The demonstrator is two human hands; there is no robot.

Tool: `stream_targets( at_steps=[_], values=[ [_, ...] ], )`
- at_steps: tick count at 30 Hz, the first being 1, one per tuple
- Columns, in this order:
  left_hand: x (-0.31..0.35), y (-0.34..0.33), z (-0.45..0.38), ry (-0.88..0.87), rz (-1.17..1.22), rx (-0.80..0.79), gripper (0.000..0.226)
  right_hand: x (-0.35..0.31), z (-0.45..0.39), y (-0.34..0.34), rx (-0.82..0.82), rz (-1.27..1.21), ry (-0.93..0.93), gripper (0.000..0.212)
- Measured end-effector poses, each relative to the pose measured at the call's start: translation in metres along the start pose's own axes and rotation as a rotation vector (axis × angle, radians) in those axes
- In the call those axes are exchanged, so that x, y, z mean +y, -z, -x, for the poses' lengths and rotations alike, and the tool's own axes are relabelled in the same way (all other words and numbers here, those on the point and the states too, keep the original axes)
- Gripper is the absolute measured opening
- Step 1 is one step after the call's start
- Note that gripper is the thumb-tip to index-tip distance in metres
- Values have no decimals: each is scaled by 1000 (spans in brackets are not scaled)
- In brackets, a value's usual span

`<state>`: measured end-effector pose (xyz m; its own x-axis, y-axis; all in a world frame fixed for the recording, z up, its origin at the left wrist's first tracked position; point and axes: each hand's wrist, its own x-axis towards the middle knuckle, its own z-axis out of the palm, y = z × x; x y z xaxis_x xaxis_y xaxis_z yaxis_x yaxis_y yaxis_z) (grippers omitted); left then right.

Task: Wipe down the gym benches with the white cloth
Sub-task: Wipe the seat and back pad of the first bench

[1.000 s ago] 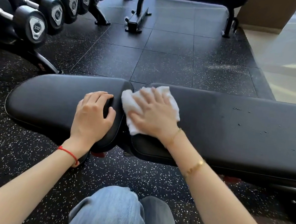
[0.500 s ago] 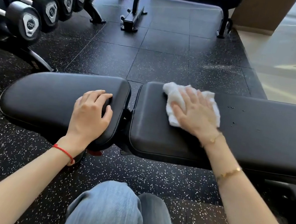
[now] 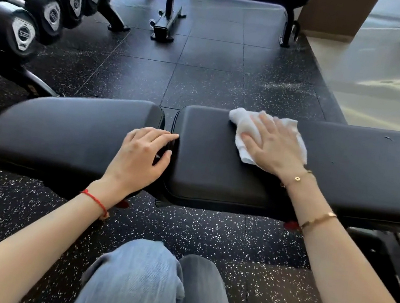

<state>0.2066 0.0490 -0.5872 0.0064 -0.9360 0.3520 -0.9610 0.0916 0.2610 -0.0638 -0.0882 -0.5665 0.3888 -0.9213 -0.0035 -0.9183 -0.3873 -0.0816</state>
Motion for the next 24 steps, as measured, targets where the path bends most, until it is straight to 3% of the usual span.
stream_targets(
  at_steps=[4, 8, 16, 21, 24],
  values=[
    [-1, 0, 1, -12, 8, -4, 39, -14, 63, -13, 135, -43, 307, 66],
    [-1, 1, 3, -9, 25, -23, 40, -8, 115, -29, 349, 122, 534, 66],
    [2, 3, 3, 2, 32, -53, 41, -67, 113, -55, 528, 289, 477, 63],
    [1, 6, 4, -10, 27, -49, 41, -26, 119, -57, 650, 253, 436, 66],
    [3, 4, 4, 2, 35, -43, 41, -40, 117, -61, 666, 195, 366, 67]
  ],
)
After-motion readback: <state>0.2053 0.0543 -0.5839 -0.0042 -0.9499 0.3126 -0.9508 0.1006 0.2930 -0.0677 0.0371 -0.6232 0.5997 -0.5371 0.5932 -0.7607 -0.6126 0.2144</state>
